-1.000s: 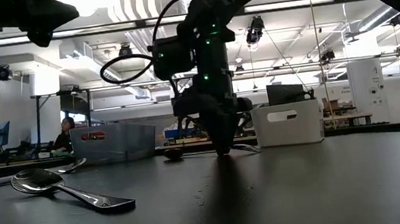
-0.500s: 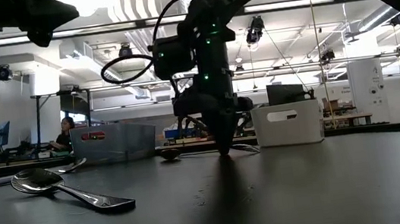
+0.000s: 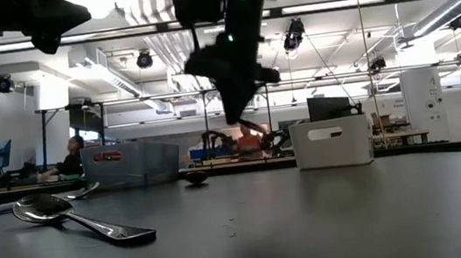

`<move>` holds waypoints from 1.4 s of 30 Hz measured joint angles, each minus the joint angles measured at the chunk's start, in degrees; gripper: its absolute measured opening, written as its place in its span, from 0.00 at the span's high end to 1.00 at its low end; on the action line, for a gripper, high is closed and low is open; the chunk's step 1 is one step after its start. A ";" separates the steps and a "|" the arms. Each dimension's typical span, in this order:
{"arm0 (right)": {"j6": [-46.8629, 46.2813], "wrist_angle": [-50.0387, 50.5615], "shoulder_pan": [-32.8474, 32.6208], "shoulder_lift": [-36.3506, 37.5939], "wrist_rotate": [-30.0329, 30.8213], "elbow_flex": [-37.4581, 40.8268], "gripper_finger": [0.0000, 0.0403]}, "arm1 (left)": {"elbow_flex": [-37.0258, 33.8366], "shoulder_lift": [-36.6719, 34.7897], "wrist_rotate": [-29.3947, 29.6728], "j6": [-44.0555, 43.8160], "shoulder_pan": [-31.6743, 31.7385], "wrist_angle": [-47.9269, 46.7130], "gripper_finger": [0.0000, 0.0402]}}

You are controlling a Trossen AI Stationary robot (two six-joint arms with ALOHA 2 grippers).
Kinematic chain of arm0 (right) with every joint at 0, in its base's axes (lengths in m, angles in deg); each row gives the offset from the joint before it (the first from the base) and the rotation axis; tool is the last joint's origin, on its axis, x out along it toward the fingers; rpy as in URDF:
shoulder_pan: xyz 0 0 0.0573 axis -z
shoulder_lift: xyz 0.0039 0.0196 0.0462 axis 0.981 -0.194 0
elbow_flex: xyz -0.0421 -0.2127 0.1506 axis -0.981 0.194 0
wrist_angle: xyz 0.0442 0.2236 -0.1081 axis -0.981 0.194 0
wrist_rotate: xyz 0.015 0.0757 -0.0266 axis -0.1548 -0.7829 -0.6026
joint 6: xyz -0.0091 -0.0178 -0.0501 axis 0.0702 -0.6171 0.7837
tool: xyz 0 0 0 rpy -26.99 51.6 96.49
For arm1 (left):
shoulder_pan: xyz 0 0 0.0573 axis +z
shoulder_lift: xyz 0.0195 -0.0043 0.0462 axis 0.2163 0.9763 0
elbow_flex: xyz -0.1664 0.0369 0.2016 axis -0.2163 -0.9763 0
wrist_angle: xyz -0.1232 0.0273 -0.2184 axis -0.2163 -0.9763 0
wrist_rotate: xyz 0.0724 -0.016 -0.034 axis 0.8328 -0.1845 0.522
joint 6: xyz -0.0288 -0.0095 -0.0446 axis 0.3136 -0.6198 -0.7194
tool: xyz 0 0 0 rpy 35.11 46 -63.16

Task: Sort silverware by color (type)
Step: Put the black spoon into the white bin

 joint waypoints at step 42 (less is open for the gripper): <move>49.94 -102.07 -21.55 24.51 -10.46 40.48 0.97 | -9.74 8.26 -16.13 -19.20 -4.12 38.06 0.85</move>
